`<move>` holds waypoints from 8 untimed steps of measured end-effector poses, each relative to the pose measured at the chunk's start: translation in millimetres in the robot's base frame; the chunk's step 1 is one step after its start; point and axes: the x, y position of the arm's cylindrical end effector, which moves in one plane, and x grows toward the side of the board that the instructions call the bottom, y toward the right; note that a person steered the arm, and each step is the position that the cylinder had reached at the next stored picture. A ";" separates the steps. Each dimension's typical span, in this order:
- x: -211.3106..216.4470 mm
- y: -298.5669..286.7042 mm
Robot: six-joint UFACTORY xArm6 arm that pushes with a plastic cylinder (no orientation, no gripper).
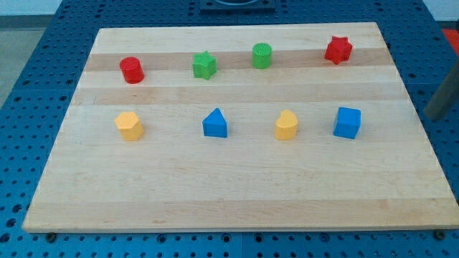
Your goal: Place the blue cube towards the right side of the yellow heart
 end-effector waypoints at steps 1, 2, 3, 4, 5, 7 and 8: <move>14.0 -43.1; 9.7 -76.4; 7.1 -100.2; 7.1 -128.8; 7.1 -157.7; 0.9 -154.0; 0.2 -165.3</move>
